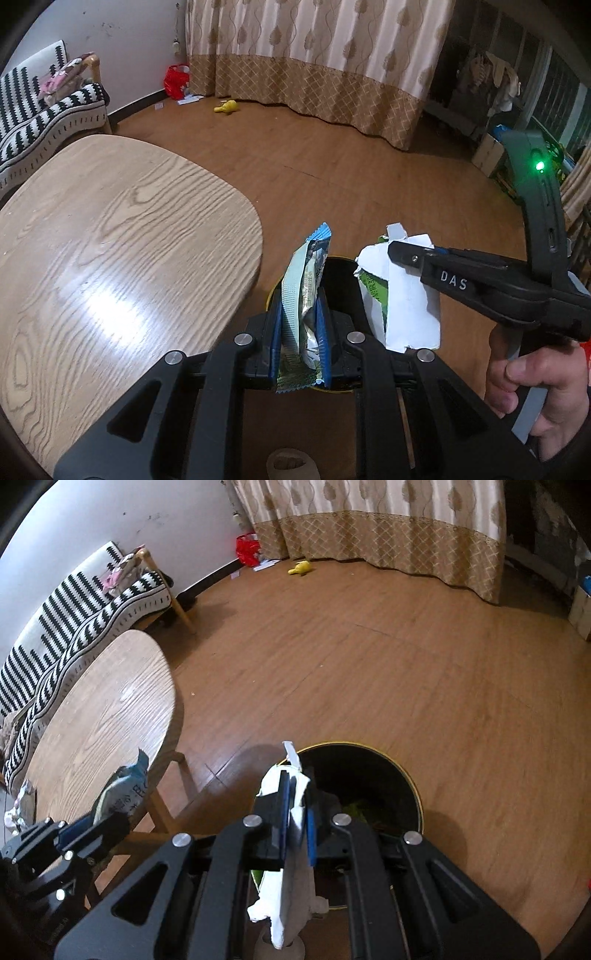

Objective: Collect trash
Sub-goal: 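Carry wrapper and white paper over the bin and open both tools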

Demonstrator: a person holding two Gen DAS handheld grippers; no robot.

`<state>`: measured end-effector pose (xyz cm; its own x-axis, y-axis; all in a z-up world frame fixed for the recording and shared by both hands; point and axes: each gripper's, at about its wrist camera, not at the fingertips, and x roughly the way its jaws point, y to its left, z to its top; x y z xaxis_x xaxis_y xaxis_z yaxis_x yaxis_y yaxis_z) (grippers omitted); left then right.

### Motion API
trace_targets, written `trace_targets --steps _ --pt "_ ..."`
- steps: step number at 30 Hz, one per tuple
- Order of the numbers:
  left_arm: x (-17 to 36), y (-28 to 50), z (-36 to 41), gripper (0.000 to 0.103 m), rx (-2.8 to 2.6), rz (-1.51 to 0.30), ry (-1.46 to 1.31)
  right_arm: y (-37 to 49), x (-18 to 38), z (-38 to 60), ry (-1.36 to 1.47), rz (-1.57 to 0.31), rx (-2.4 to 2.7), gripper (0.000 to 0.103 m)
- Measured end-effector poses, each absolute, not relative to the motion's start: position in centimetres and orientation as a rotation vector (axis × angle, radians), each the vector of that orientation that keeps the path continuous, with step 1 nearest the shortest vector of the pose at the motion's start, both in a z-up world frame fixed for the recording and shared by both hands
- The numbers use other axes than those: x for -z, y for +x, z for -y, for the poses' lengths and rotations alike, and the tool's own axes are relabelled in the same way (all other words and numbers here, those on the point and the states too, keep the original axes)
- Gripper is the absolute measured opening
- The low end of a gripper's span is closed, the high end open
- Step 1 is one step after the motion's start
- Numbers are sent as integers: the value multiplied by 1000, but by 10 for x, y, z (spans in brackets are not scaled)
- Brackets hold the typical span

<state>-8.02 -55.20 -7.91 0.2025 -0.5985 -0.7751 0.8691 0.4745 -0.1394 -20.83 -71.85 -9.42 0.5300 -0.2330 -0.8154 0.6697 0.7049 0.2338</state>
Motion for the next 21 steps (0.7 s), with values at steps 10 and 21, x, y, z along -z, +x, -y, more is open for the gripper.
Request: trace_targets --steps 10,21 --pt "88 -77 567 16 1071 -899 367 -218 90 734 581 -815 651 77" --pt "108 -87 599 16 1132 -935 375 -249 92 750 629 -790 718 77"
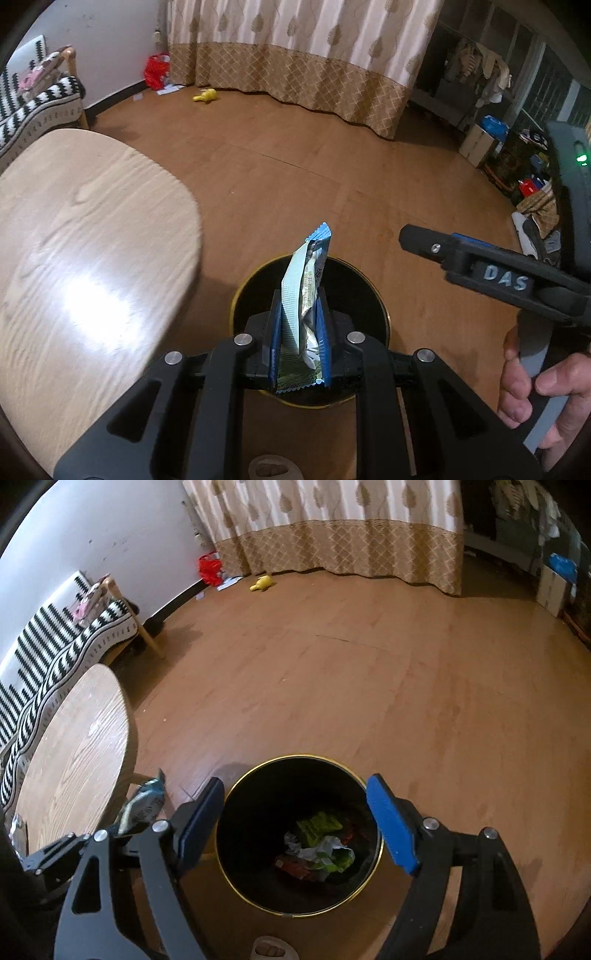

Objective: Collect trash
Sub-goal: 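Carry wrapper and white paper over the bin and open both tools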

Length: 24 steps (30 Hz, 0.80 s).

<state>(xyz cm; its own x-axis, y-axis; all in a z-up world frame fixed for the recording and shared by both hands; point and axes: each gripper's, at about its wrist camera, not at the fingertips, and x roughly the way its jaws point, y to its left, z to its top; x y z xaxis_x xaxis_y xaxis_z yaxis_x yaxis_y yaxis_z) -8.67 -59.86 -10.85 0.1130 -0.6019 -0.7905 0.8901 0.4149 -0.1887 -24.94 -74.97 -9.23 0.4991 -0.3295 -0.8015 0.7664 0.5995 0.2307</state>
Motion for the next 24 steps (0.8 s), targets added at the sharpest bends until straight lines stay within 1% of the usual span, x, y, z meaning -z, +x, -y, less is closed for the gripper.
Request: trace_targets --steps 2,3,4,5,6,7,11,16,20,24 --pt "113 -91 606 16 1154 -933 387 -255 90 753 639 -777 735 77" --pt "116 -94 611 21 1161 -916 402 -258 89 756 644 -771 741 77" --pt "117 -96 614 37 1157 -908 409 -262 88 758 653 -759 752 77" --pt "118 -97 617 51 1157 -911 406 -266 88 760 660 -750 758 77" --pt "120 -97 618 73 1157 -923 383 -268 87 758 666 -743 765 77" --pt "120 -97 618 77 1152 -923 368 -271 87 760 672 -737 771 77" --pt "120 -101 622 78 1157 -921 368 -277 88 763 674 -740 777 77" --pt "108 -103 615 90 1154 -892 364 -276 85 763 673 -738 771 77" --pt "90 -92 595 92 1079 -891 346 -269 79 753 641 -734 755 80" --pt "68 -64 548 94 989 -891 307 -252 65 733 616 -707 711 83"
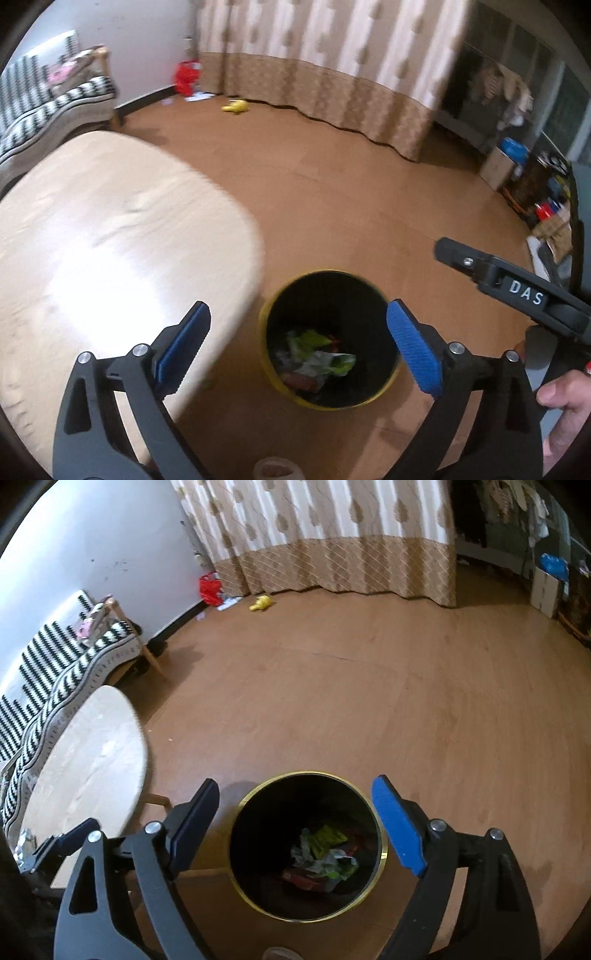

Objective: Collect trash
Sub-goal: 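Carry wrapper and white paper over the bin and open both tools, then grasp the white-blue plastic strip with left tool while right tool grasps white printed bag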

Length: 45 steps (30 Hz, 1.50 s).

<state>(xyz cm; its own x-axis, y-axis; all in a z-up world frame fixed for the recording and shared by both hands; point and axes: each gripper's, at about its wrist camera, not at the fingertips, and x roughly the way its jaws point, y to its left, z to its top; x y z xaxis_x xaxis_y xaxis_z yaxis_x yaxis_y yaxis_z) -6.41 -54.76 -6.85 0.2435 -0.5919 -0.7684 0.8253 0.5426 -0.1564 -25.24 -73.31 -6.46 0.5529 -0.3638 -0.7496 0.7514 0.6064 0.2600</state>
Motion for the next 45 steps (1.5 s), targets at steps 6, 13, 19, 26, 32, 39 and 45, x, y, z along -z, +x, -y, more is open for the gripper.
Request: trace_targets --steps 6,13,19,26,32,39,45 --pt "36 -15 444 94 811 -873 245 -192 43 675 543 -727 531 88" --pt "1 24 293 96 551 -818 138 -98 17 538 339 -785 255 94" --pt "-8 54 165 96 341 -807 36 -34 11 414 278 -836 -15 94" --pt "9 73 48 96 178 -833 -33 23 10 328 243 -868 -133 94" --pt "30 88 17 96 168 -884 -10 59 19 290 248 -897 -147 94" --pt "52 130 -24 96 131 -918 -114 94 38 273 249 -936 -130 91" --pt "69 151 -1 96 162 -939 -72 122 54 282 309 -961 -114 84"
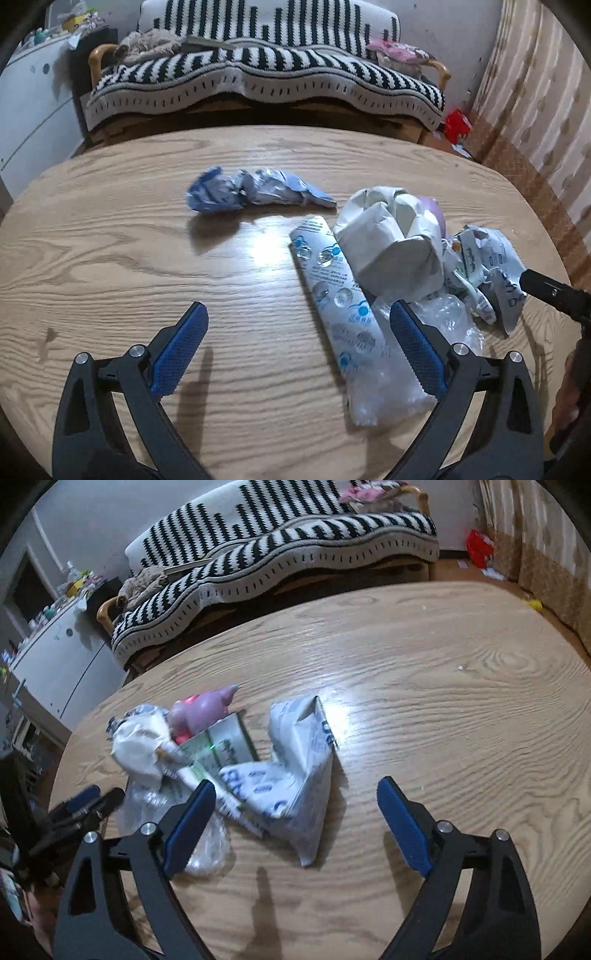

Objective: Collect trash
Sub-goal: 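Grasp the white-blue plastic strip with left tool while right tool grasps white printed bag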

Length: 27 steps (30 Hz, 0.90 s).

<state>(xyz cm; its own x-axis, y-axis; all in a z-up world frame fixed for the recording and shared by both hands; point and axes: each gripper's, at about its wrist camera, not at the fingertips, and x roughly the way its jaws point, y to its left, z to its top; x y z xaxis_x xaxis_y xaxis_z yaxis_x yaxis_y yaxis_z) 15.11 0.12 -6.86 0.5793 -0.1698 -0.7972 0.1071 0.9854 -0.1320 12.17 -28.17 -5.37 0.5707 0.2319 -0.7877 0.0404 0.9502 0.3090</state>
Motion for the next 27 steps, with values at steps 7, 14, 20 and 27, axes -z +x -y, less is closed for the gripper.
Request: trace_targets --steps 7,14,20,27 --pt "78 164 -1 96 153 -957 -86 143 73 281 405 -1009 -144 58" --pt "84 163 -14 96 132 -968 -105 139 69 280 431 -1019 -178 21" --pt "84 167 -4 86 142 -959 -89 121 52 279 395 -970 -180 20" --pt "72 164 -6 12 131 -943 -63 107 43 289 360 -952 -178 20"
